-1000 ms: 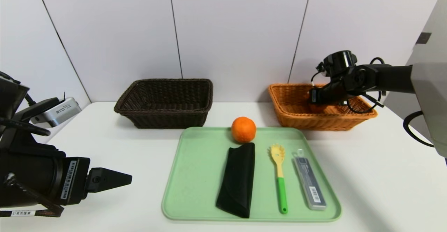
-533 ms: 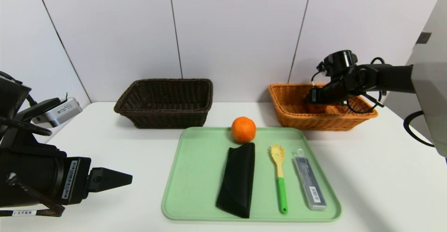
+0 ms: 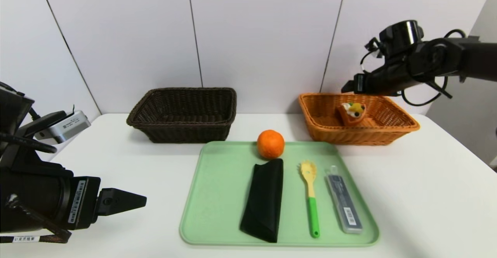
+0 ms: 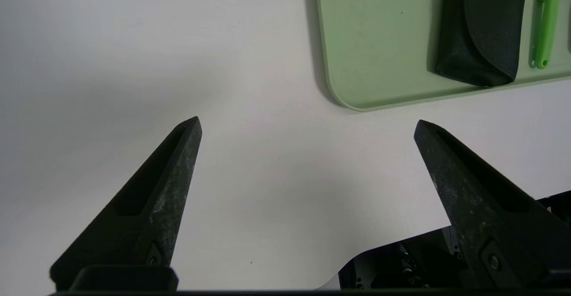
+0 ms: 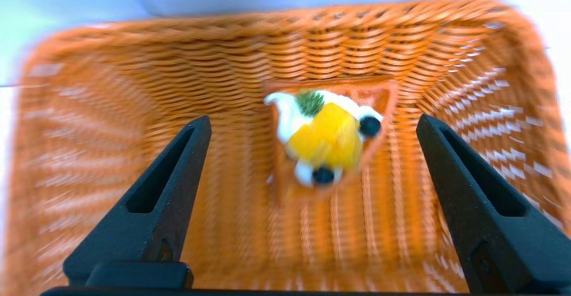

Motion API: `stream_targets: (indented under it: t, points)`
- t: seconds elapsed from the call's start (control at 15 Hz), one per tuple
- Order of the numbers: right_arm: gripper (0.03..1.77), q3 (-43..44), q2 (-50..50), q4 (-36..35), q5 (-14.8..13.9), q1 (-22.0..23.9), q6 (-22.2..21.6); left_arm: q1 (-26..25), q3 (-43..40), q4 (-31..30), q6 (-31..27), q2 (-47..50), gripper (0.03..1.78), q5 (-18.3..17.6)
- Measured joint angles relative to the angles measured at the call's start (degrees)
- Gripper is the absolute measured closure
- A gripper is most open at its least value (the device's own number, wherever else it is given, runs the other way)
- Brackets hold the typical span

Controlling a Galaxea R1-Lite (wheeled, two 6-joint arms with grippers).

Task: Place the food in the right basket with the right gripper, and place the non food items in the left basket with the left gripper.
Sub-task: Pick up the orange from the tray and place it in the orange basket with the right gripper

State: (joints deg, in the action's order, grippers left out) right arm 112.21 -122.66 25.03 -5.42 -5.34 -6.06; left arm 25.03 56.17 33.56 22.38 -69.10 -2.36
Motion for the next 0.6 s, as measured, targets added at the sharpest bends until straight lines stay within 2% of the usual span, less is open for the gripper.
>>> stream_targets:
  t: [0.2,0.4,0.53,0.6]
  points:
    - [0.16,0.0,8.2,7.7,1.2,-7.2,-2.6,0.0,-0.3,0.0,0.1,0.4,0.12,0.0]
    - [0.14,0.0,13.1,14.9,1.0,-17.7,-10.3,0.0,-0.3,-0.1,0.1,1.2,0.12,0.1]
    - [0.13,-0.1,14.1,17.1,-0.8,-24.4,-16.6,0.0,-0.3,-0.1,0.0,2.3,0.12,0.2]
    - [0.12,-0.1,14.0,17.6,-2.6,-27.2,-19.1,0.0,-0.3,0.0,0.1,2.9,0.12,0.3]
